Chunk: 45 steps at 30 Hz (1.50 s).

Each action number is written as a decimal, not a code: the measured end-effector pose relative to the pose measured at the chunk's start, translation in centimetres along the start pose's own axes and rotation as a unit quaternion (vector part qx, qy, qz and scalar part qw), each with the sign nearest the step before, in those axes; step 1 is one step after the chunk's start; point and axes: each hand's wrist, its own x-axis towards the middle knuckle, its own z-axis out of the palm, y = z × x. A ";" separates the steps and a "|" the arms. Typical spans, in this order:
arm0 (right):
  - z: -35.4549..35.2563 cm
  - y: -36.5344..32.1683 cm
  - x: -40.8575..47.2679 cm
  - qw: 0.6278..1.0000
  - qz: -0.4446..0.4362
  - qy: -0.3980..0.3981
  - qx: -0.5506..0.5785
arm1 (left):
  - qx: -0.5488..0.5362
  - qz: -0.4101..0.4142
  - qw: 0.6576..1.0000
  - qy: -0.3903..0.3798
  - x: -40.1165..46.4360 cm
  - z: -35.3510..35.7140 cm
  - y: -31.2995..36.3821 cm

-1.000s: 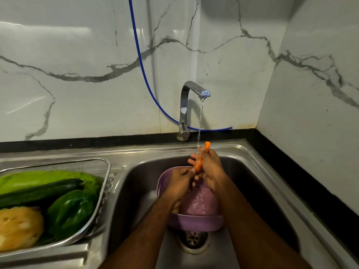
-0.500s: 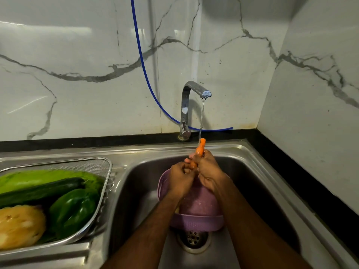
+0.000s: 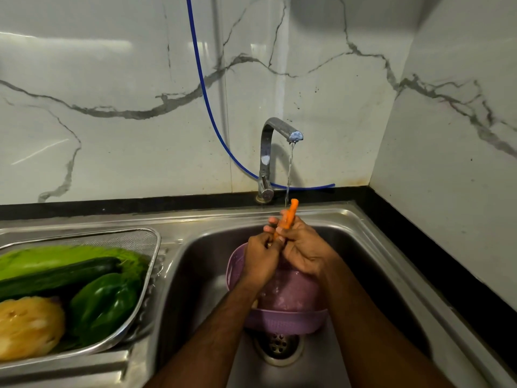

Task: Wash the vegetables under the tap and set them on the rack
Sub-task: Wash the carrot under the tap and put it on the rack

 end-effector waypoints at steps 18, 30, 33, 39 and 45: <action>0.4 0.5 0.2 0.996 -0.027 0.006 -0.081 | -0.210 -0.227 0.946 -0.098 -0.9 -1.2 2.5; 3.2 0.8 0.1 0.989 -0.052 0.126 -0.052 | -0.126 -0.189 0.963 -0.144 -1.4 -0.1 2.4; 1.2 0.3 -0.3 0.997 0.000 0.036 -0.071 | -0.133 -0.176 0.969 -0.109 -1.2 0.3 2.6; 0.0 -0.3 -0.6 0.998 -0.011 0.001 -0.059 | -0.124 -0.148 0.975 -0.107 -1.0 0.5 2.9; 2.7 1.0 -0.3 0.979 -0.021 0.137 -0.148 | -0.094 -0.187 0.968 -0.140 -1.5 0.9 3.0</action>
